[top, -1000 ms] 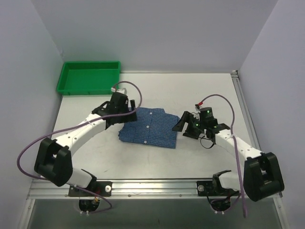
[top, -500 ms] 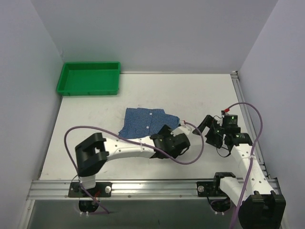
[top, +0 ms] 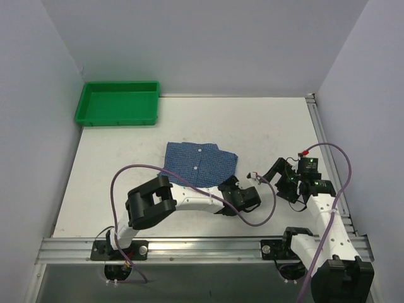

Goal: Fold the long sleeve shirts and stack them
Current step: Fold the shirt

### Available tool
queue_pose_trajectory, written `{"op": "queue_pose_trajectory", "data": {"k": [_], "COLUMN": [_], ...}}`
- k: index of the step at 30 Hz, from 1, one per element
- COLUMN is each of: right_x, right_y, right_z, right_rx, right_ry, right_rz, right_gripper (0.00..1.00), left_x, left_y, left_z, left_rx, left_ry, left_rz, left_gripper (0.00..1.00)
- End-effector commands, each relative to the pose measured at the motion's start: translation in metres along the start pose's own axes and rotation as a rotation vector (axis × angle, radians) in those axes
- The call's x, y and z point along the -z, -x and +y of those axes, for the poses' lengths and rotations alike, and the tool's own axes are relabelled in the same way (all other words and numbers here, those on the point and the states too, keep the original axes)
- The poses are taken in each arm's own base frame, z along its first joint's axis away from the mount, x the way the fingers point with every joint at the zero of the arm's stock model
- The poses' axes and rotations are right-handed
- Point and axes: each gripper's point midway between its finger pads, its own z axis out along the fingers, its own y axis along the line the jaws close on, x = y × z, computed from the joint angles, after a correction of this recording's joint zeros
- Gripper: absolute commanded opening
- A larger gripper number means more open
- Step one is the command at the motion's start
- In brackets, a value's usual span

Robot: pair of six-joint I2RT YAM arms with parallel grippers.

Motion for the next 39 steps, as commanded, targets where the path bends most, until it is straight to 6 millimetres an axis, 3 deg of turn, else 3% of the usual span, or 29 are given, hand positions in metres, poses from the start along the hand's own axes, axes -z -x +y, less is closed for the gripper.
{"op": "queue_pose_trajectory", "data": {"k": [1, 2, 4, 5, 7, 13, 18, 27, 33, 39], "right_x": [-0.004, -0.006, -0.012, -0.014, -0.022, -0.044, -0.066, -0.109, -0.127, -0.134], "right_y": [-0.007, -0.008, -0.008, -0.012, -0.01, -0.011, -0.024, -0.031, -0.056, -0.076], "right_z": [-0.006, -0.005, 0.0, 0.006, 0.013, 0.038, 0.072, 0.114, 0.124, 0.122], "right_rx": [-0.002, -0.006, -0.033, -0.044, -0.076, -0.115, -0.153, -0.195, -0.202, -0.18], "right_ry": [-0.008, 0.002, 0.041, 0.077, 0.125, 0.221, 0.297, 0.396, 0.372, 0.323], "right_rz": [0.026, 0.029, 0.026, 0.045, 0.039, 0.068, 0.128, 0.164, 0.233, 0.26], "right_gripper": [1.0, 1.0, 1.0, 1.0, 1.0, 1.0, 1.0, 1.0, 1.0, 1.0], "left_x": [-0.015, -0.017, -0.018, -0.017, -0.012, 0.011, 0.02, 0.034, 0.033, 0.04], "left_y": [0.003, 0.001, -0.002, -0.002, 0.001, 0.018, 0.018, 0.024, 0.025, 0.035], "left_z": [0.006, 0.007, 0.013, 0.014, 0.022, 0.032, 0.033, 0.033, 0.037, 0.06], "left_rx": [0.03, 0.046, 0.068, 0.083, 0.116, 0.271, 0.377, 0.482, 0.522, 0.617], "left_ry": [0.049, 0.045, 0.044, 0.039, 0.032, -0.088, -0.171, -0.25, -0.253, -0.228], "left_rz": [-0.011, -0.006, 0.002, -0.001, -0.017, -0.064, -0.06, -0.074, -0.069, -0.094], "left_gripper": [0.54, 0.38, 0.24, 0.12, 0.01, 0.0, 0.0, 0.0, 0.0, 0.0]}}
